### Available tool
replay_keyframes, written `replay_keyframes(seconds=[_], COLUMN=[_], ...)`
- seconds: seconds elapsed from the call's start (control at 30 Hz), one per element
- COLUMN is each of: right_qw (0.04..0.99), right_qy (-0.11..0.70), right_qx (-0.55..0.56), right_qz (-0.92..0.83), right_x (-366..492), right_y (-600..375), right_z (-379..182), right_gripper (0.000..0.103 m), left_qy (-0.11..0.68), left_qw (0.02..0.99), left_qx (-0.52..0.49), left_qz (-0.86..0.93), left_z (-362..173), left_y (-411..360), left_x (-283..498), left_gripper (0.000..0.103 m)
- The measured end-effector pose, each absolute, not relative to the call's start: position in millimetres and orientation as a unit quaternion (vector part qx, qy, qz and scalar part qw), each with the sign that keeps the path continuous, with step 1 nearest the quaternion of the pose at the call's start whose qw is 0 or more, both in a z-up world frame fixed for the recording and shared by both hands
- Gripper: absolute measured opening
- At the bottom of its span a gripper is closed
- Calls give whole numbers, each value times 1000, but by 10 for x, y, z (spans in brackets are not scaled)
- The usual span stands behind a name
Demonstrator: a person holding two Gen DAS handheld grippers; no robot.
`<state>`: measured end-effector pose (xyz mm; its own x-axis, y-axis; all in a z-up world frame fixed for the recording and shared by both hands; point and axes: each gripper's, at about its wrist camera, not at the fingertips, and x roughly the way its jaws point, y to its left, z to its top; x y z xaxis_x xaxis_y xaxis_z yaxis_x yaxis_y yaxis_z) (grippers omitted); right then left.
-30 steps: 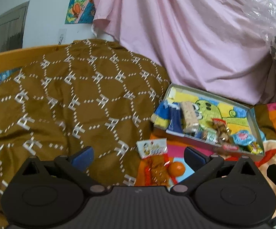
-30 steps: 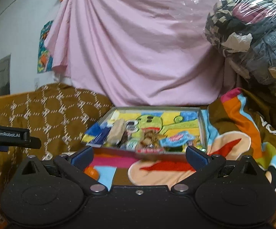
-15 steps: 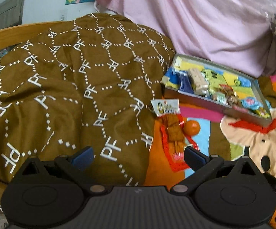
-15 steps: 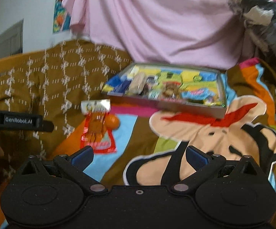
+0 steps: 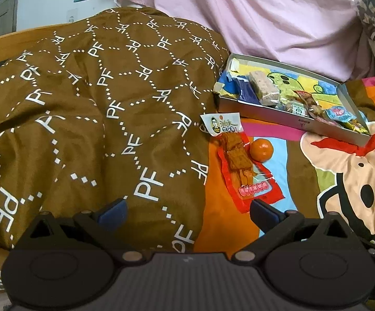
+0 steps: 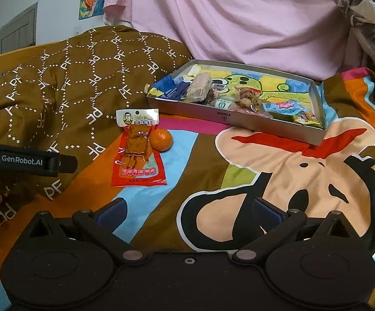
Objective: Organize snacks
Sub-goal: 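Withdraw both tools from the tray toward the remaining snacks, then grasp the mandarin orange with the right gripper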
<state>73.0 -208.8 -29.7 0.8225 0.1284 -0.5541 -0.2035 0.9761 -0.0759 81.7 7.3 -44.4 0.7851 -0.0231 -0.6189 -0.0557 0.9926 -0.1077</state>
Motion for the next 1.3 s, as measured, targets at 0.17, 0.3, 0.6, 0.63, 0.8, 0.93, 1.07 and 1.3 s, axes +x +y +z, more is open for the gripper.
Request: replay_keyframes(seconds=[0.17,0.3,0.6,0.63,0.8,0.93,1.07,1.3], right_qw=[952,953,955,956,955,952,948,944], right_qy=[288,290,287,286,288,301,311,306], right_qx=[-58,-50,-36,-35,-17,-4,-3,-73], right_qz=[81,78,61,59,63,58,69,99], right_x=[793,851,990,1009,1153,1378,1608,1899], right_y=[-2101,-2115,-2160,-2169,-2245,-2274,-2222,-2029], right_z=[-308,-315,-333,-333,-256,-244,-288,-417], right_gripper=[102,102,102,102,102,102,102,102], left_qy=[325,328,310,309,313,320,329,325], left_qw=[944,943,946,946,948,945,941,943], left_qx=[-56,-60,-90,-89,-51,-59,-67,-57], left_qz=[2,7,24,23,37,39,44,49], left_z=[-451,-462,-438,-447,-507,-543,-571,-606], left_y=[66,61,-34,-52,-123,-60,15,33], left_x=[843,882,1105,1140,1228,1253,1287,1342], left_gripper=[103,103,103,103,103,103,103,103])
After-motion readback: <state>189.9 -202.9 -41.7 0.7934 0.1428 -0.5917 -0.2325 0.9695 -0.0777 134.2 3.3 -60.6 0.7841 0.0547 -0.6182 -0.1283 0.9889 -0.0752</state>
